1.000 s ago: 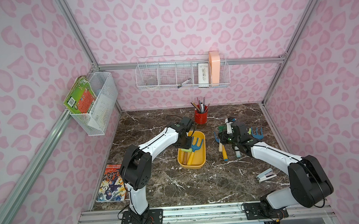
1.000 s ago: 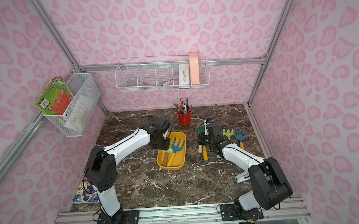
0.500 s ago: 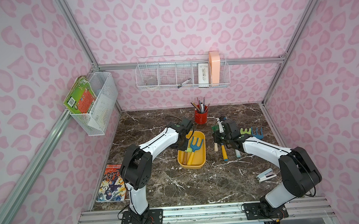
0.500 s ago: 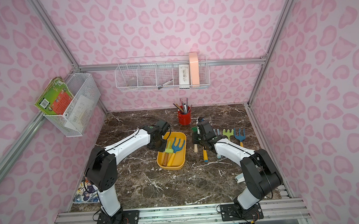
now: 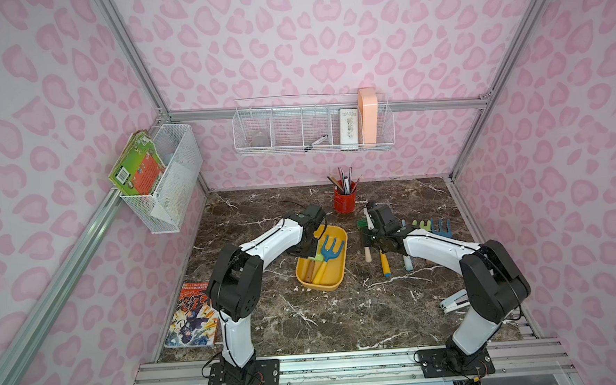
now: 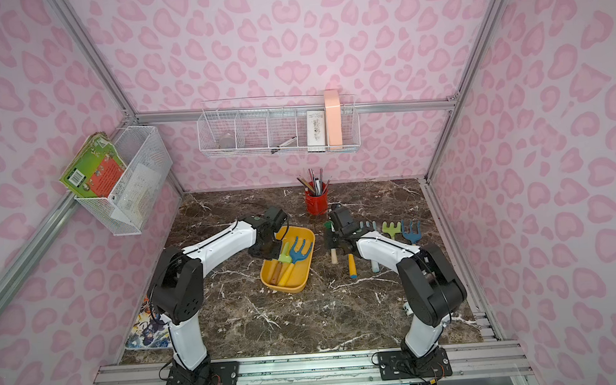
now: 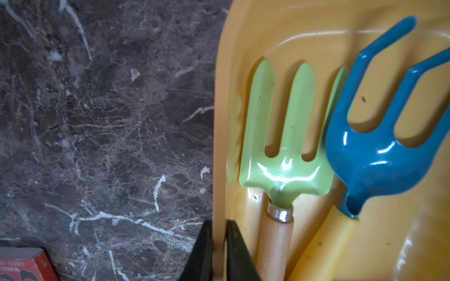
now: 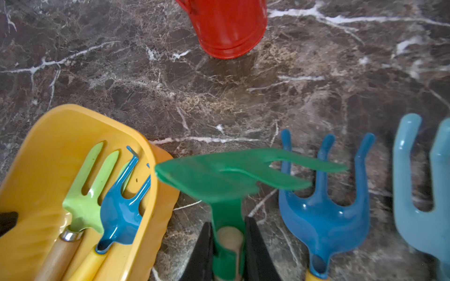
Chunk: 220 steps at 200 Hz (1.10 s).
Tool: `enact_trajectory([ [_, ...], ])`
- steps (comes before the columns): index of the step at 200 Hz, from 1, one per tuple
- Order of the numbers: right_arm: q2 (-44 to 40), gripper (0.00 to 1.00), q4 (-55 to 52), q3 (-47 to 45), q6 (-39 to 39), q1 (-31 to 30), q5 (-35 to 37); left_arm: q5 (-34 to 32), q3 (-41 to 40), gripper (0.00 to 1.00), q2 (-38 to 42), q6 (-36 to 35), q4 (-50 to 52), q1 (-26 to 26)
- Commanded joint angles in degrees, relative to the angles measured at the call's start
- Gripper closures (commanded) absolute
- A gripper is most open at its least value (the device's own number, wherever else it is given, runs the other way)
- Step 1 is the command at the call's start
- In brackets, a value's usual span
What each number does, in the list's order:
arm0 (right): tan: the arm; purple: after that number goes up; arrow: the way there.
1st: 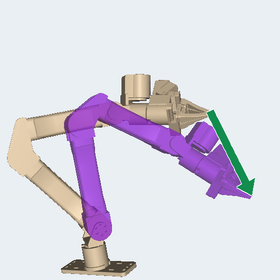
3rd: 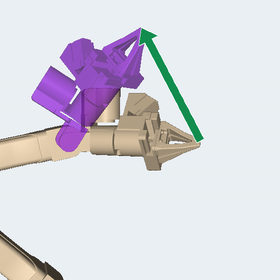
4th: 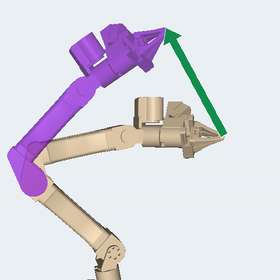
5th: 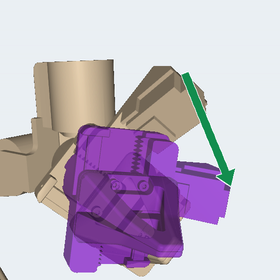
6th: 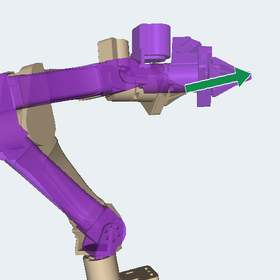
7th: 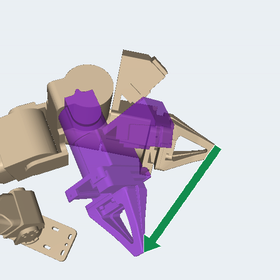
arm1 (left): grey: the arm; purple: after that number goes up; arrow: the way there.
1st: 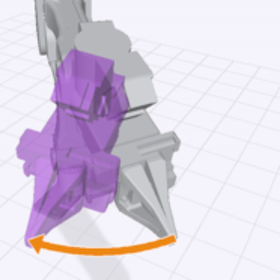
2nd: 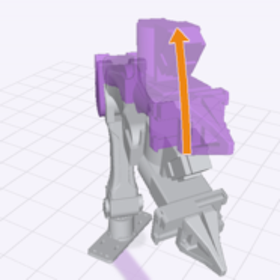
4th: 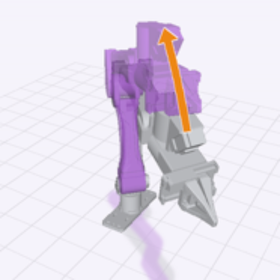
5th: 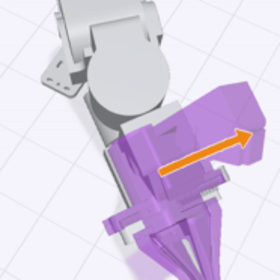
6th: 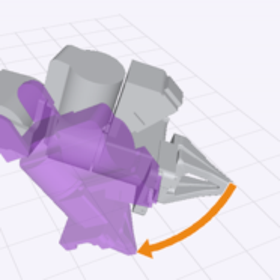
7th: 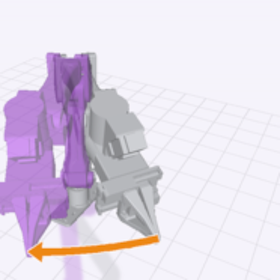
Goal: Take the hand rake out of the storage box
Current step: Move the storage box to the center of the board, then place the rake at the center of the board.
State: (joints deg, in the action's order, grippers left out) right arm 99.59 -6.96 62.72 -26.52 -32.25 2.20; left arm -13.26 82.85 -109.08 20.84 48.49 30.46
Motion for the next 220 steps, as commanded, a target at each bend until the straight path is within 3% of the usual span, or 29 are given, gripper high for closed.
enact_trajectory([
  [1,2.66,0.87,-3.96,3.39,1.65,-1.72,4.42,-2.36,-1.36,0.85,1.36,-0.49,0.99,-0.9],
  [89,10.66,0.86,-9.46,7.8,-0.8,-4.85,13.48,-0.69,-2.02,0.69,6.55,1.42,2.38,-3.55],
  [220,13.19,0.69,-7.29,7.21,-3.61,-4.77,10.65,-0.47,-0.32,0.66,9.23,1.31,3.72,-4.05],
])
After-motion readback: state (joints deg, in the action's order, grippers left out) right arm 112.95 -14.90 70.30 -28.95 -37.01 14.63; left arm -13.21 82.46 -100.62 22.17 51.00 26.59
